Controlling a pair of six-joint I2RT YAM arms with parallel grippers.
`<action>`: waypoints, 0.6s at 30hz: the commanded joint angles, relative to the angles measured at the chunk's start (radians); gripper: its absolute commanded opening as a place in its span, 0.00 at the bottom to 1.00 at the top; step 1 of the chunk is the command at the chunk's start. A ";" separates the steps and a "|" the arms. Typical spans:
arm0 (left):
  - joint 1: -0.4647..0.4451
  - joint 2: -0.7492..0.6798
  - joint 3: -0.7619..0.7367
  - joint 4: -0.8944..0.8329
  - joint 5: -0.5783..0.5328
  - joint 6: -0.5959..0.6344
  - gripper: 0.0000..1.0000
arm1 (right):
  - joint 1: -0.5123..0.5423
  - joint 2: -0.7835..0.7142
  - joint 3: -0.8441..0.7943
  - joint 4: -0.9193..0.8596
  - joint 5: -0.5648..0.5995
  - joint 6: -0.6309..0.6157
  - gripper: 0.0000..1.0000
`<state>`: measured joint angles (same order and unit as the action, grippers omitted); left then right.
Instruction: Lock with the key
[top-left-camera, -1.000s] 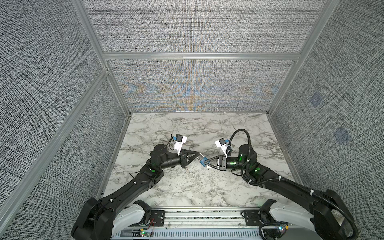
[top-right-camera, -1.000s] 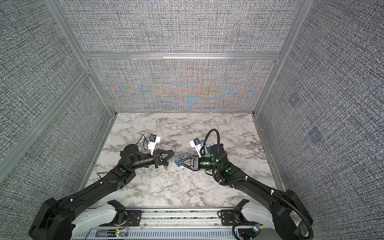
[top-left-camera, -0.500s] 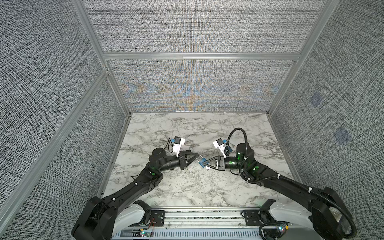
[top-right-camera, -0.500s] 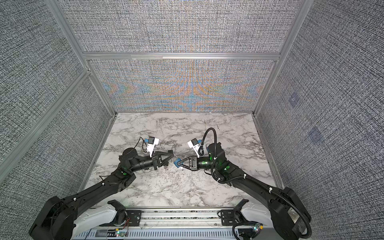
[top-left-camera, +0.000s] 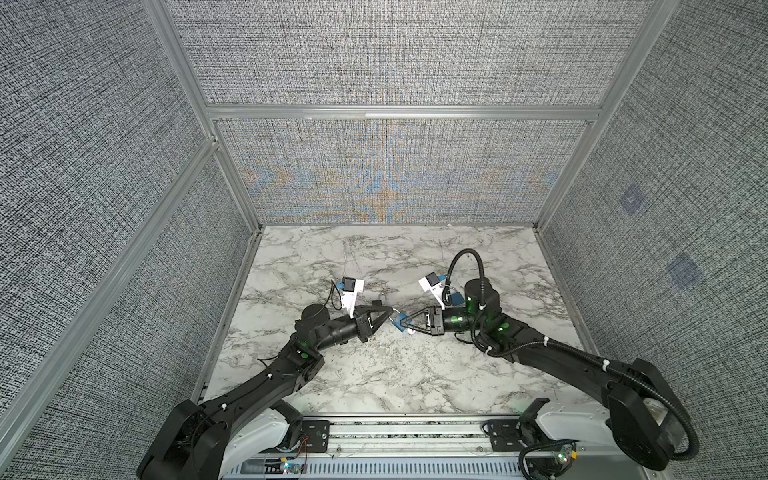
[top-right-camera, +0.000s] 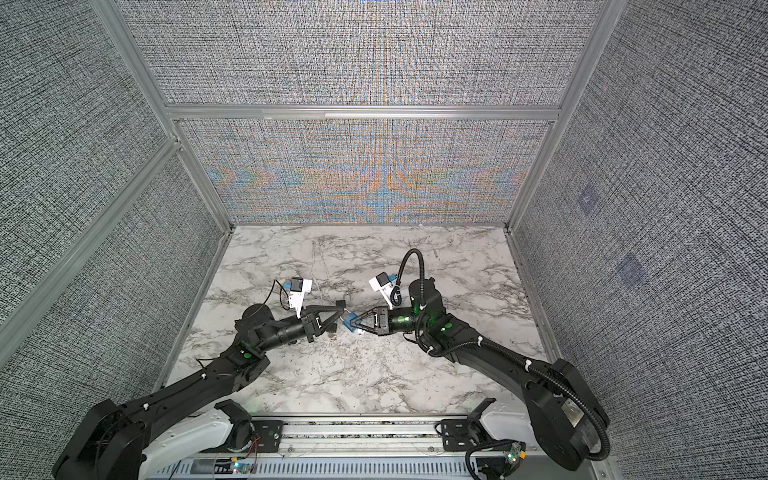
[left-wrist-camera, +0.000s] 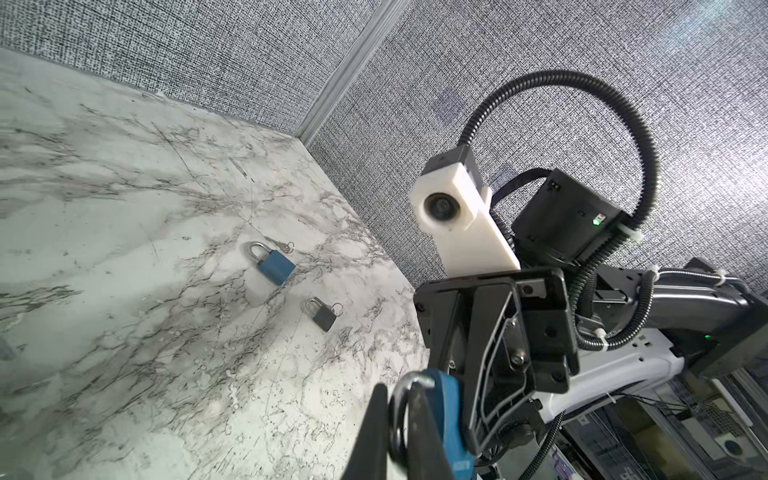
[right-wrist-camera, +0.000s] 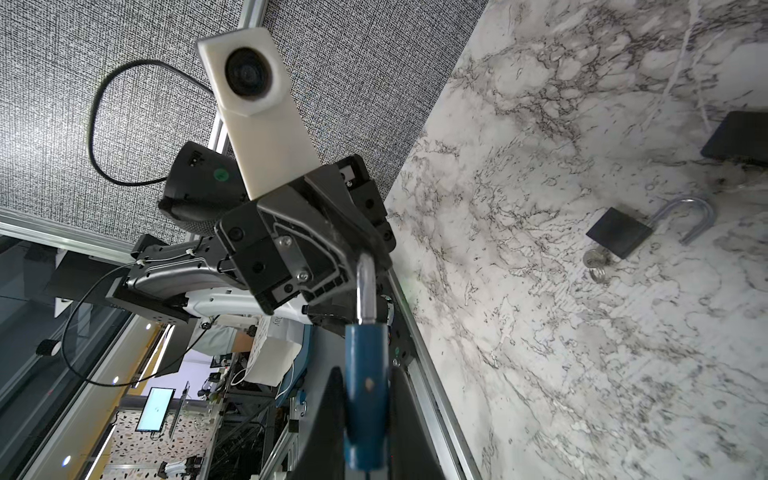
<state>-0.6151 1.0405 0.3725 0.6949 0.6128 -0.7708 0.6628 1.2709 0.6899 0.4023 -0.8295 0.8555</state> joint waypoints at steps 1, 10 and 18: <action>-0.030 0.000 -0.009 -0.059 0.218 0.002 0.00 | 0.002 0.006 0.037 0.206 0.110 -0.027 0.00; -0.023 -0.074 0.028 -0.150 0.074 0.071 0.00 | 0.011 0.004 0.012 0.153 0.087 -0.056 0.00; 0.005 -0.065 0.152 -0.286 0.099 0.154 0.08 | 0.033 -0.018 -0.040 0.144 0.082 -0.054 0.00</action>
<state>-0.6086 0.9676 0.4984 0.4393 0.6003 -0.6518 0.6849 1.2556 0.6563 0.4973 -0.7994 0.8135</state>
